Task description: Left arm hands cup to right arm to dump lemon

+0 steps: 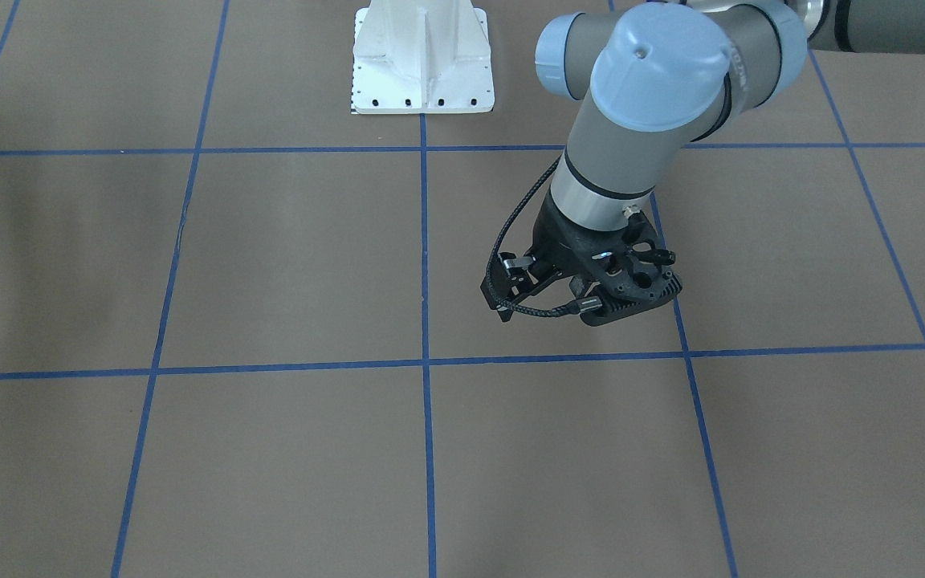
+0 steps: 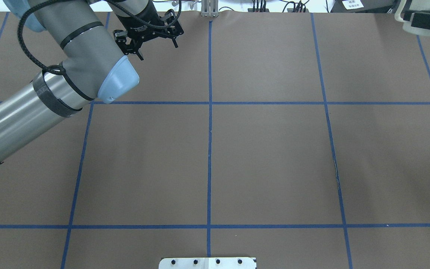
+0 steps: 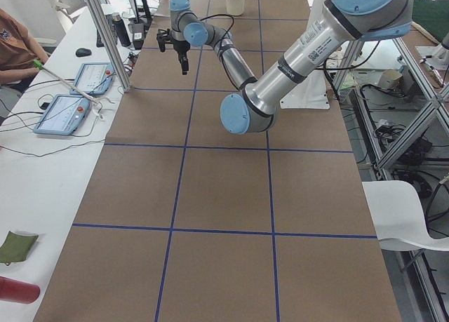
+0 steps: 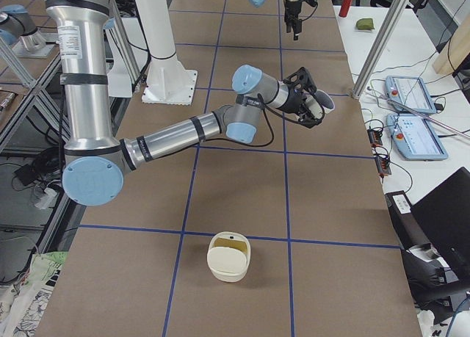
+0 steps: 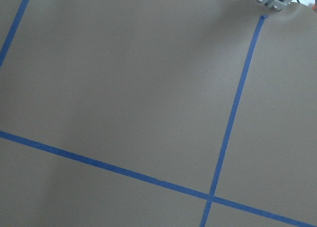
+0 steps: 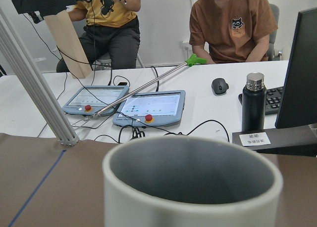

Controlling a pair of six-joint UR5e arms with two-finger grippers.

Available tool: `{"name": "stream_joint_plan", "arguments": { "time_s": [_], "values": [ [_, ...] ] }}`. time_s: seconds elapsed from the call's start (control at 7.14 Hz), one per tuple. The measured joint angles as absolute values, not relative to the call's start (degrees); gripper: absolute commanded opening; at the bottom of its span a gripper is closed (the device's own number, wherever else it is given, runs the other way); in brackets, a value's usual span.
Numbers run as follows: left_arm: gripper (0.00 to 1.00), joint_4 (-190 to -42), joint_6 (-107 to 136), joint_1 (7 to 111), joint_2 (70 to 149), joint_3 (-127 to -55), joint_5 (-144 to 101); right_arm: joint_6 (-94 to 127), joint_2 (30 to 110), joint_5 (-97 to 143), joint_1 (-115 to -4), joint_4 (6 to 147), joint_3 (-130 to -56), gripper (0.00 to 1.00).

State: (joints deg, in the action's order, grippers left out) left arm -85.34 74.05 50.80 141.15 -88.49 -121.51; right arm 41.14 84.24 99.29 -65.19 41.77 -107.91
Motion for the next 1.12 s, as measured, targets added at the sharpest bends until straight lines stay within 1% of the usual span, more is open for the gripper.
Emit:
{"name": "stream_joint_plan", "arguments": {
  "time_s": [0.28,0.56,0.84,1.12],
  "values": [
    [1.0,-85.34,73.93,50.8,141.17,-88.43,-121.67,35.18,78.27,83.87,-55.27,52.05,-108.44,0.21],
    [1.0,-85.34,73.94,50.8,141.23,-88.42,-121.93,34.13,72.05,69.39,-43.91,59.95,-108.58,0.21],
    [1.0,-85.47,73.99,50.78,141.36,-88.46,-122.29,34.33,67.31,59.71,-35.39,63.44,-107.53,0.21],
    [1.0,-87.12,74.16,51.13,141.5,-88.2,-125.43,34.52,62.95,54.39,-30.39,63.93,-105.1,0.21]
  ]
}}
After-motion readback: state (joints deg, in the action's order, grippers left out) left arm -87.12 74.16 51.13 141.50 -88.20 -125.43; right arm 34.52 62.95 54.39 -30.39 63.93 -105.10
